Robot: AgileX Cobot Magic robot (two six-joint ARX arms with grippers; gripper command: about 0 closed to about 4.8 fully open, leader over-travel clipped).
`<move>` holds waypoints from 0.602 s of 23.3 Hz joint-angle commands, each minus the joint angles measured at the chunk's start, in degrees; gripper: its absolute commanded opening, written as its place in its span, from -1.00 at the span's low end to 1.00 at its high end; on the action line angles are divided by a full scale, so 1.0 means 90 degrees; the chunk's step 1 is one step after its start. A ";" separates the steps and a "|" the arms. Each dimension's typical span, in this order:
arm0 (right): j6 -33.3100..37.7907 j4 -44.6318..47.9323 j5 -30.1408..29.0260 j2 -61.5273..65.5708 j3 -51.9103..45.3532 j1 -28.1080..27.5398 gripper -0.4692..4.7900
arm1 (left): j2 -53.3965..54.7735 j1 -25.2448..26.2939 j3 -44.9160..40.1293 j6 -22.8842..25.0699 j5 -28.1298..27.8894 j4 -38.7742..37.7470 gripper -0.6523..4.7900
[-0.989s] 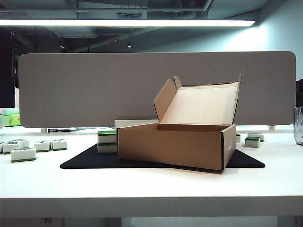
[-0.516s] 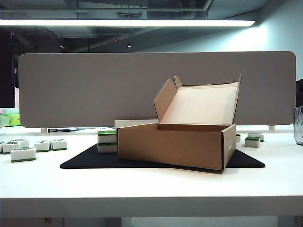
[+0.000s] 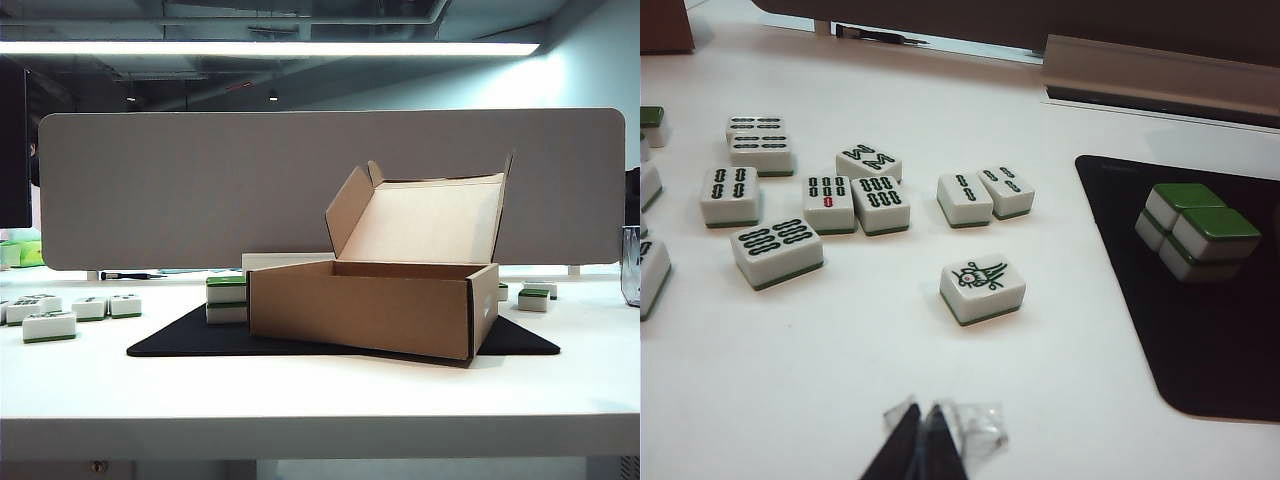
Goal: Pick up four mahjong tiles and put them into the paper box.
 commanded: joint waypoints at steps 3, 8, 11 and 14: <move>0.0027 -0.1496 -0.0840 0.0015 0.1086 0.0005 -0.83 | 0.0002 -0.0005 0.0005 -0.0019 0.0022 -0.0080 -0.78; 0.0318 -0.3033 -0.1474 0.0967 0.2511 0.0002 -0.83 | 0.0002 -0.0005 0.0005 -0.0019 0.0022 -0.0080 -0.78; 0.0316 -0.3616 -0.2101 0.1702 0.3133 0.0005 -0.83 | 0.0002 -0.0005 0.0005 -0.0019 0.0024 -0.0080 -0.78; 0.0316 -0.3774 -0.2625 0.2115 0.3417 0.0007 -0.83 | 0.0002 -0.0005 0.0005 -0.0019 0.0024 -0.0080 -0.78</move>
